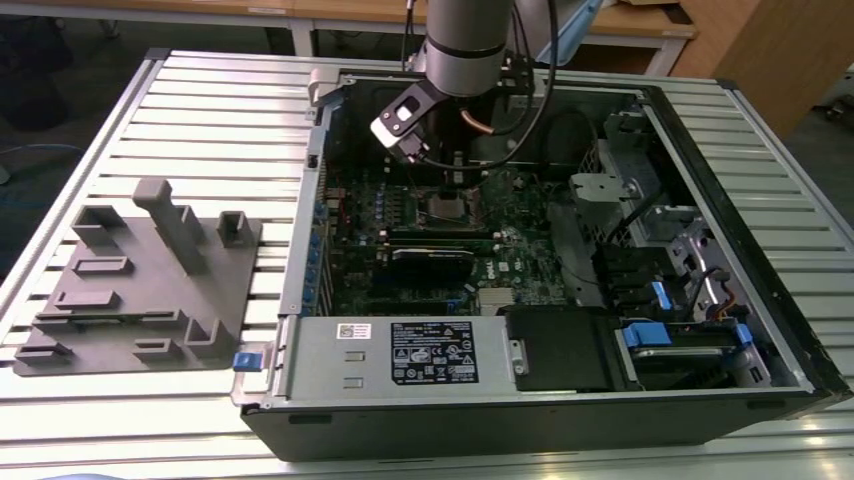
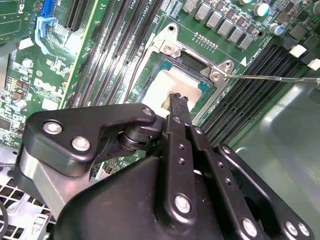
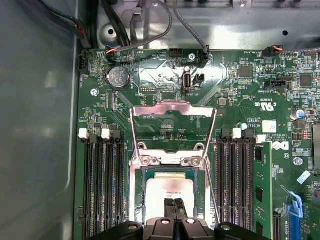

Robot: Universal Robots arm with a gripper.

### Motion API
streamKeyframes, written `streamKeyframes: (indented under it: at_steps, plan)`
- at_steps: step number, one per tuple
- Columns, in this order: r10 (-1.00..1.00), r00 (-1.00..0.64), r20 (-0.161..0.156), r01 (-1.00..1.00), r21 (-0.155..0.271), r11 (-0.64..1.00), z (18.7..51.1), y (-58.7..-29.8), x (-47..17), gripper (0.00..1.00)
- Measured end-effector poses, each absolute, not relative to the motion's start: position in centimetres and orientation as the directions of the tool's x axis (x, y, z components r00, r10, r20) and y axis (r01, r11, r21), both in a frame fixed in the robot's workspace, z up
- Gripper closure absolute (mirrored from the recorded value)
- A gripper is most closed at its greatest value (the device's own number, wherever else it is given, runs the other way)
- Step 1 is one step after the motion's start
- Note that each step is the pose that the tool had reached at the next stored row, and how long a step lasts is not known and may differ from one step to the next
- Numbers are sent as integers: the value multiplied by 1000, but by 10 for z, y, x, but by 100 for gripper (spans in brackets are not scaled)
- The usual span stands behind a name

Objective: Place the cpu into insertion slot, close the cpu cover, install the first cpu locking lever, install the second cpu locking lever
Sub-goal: 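Place the cpu into insertion slot, then close the cpu cover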

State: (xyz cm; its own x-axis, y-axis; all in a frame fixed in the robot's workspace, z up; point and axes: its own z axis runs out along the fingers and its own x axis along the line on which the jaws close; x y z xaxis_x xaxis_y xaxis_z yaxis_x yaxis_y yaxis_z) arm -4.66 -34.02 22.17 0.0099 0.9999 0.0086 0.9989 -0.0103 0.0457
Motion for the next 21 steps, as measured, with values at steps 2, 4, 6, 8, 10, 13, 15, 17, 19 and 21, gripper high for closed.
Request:
streamKeyframes:
  at_steps: [2, 4, 6, 8, 10, 13, 15, 17, 19, 21]
  plan:
    - [1000, 10, 9, 999, 46, -10, 224, -340, -47, 89]
    - [1000, 10, 9, 999, 46, -10, 226, -340, -47, 89]
    - [1000, 10, 9, 999, 46, -10, 228, -340, -47, 89]
    - [1000, 10, 9, 999, 46, -10, 229, -340, -47, 89]
    - [1000, 10, 9, 999, 46, -10, 229, -340, -47, 89]
    - [1000, 10, 9, 999, 46, -10, 229, -340, -47, 89]
    - [1000, 10, 9, 999, 46, -10, 229, -340, -46, 89]
    - [1000, 10, 9, 999, 46, -10, 230, -340, -46, 89]
    - [1000, 10, 9, 999, 46, -10, 232, -340, -46, 89]
    - [1000, 10, 9, 999, 46, -10, 232, -340, -46, 89]
